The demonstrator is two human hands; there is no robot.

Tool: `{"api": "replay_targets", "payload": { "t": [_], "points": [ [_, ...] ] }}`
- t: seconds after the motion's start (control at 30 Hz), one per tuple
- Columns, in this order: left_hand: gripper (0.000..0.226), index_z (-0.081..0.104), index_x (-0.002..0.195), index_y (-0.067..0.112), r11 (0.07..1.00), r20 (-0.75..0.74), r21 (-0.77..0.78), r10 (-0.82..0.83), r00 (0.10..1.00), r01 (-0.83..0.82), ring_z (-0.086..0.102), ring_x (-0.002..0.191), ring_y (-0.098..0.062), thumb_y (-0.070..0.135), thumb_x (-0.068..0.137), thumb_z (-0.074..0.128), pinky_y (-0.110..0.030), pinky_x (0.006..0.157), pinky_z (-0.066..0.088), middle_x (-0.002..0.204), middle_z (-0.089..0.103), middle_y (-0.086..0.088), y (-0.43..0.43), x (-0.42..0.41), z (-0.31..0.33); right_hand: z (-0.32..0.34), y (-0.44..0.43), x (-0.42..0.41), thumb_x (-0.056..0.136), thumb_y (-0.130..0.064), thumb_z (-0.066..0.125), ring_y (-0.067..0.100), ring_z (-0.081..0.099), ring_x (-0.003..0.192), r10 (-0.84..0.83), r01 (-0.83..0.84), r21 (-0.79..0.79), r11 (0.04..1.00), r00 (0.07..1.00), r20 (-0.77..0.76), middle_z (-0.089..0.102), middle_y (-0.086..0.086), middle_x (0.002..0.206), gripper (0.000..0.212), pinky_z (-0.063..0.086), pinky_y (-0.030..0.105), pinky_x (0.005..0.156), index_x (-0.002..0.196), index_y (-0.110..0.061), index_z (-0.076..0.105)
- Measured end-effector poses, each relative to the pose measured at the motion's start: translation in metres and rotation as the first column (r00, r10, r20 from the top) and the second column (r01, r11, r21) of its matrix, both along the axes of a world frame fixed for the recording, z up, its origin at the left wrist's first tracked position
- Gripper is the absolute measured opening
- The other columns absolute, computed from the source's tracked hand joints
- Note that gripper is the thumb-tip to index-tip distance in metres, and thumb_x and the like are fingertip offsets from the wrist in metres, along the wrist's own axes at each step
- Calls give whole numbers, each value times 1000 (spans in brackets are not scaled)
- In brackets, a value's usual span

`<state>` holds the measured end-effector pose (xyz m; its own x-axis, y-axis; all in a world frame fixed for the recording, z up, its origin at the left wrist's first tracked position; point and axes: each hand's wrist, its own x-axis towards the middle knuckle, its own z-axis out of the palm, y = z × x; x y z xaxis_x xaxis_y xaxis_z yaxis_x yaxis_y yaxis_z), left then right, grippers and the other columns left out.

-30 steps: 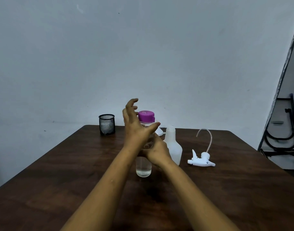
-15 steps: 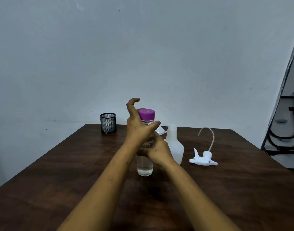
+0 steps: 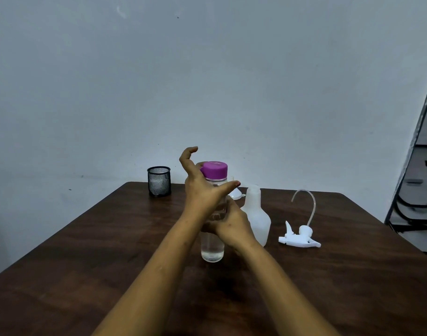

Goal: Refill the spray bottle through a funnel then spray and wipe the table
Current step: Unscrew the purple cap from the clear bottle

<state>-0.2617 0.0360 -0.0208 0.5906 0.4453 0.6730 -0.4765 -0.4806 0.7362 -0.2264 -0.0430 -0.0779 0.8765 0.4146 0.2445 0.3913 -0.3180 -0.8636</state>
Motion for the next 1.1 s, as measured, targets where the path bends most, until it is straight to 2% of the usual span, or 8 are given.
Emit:
{"api": "replay_targets", "payload": {
  "t": [0.13,0.2,0.27,0.37,0.57,0.73,0.9,1.1],
  "points": [
    [104,15,130,40,997,-1,-53,-61,998,60,56,99,-7,24,59,88,-14,80,43,105,45,8,3,-3,0,-2,-2,0,56,-34,83,8,66,91,-8,9,26,1000,1000,-3,67,-12,101,72,56,40,84,118,-34,48],
    [89,19,129,50,980,-20,-85,-183,983,181,60,98,-11,35,66,81,-22,86,48,110,49,5,6,-5,-1,-2,-2,-1,55,-34,83,8,66,91,-2,2,36,999,1000,-6,67,-11,103,73,56,40,84,119,-35,48],
    [66,26,132,48,943,-28,-125,-315,949,310,62,88,-6,25,83,64,-23,81,52,109,52,5,8,-5,2,-2,-3,-1,56,-32,84,8,65,92,-1,1,43,999,1000,-2,66,-10,104,72,56,40,85,118,-33,49],
    [53,37,139,27,919,-49,-154,-373,927,362,62,75,6,1,93,45,-11,67,48,107,55,8,14,-6,8,-1,-5,-1,59,-29,85,8,65,93,9,-9,42,999,1000,-11,66,-9,106,72,55,38,87,120,-32,49],
    [67,37,135,37,946,-15,-159,-287,958,282,66,89,-18,15,81,71,-23,77,53,98,69,-14,18,-7,5,-1,-4,-1,58,-30,84,9,65,95,10,-9,36,999,1000,-12,65,-10,108,74,56,41,86,122,-33,47],
    [67,40,115,38,972,-8,-152,-184,983,181,66,95,-22,21,66,83,-42,90,53,94,67,-6,19,-3,6,-1,-5,-3,59,-31,84,9,64,97,4,-4,22,1000,1000,-2,64,-10,111,72,55,42,86,122,-32,47],
    [61,46,105,30,972,-17,-201,-124,992,118,60,89,-23,28,60,86,-35,80,54,88,53,3,12,5,12,2,-5,-8,63,-36,84,12,63,97,-10,11,-37,999,999,33,61,-12,105,64,54,41,87,115,-28,48],
    [59,45,100,33,959,25,-241,-147,989,149,63,97,-25,38,55,83,-36,85,52,97,58,-1,14,3,25,1,-5,-10,64,-38,82,14,64,97,-34,37,-45,998,997,63,63,-10,107,64,54,40,87,118,-28,47]
  ]
}}
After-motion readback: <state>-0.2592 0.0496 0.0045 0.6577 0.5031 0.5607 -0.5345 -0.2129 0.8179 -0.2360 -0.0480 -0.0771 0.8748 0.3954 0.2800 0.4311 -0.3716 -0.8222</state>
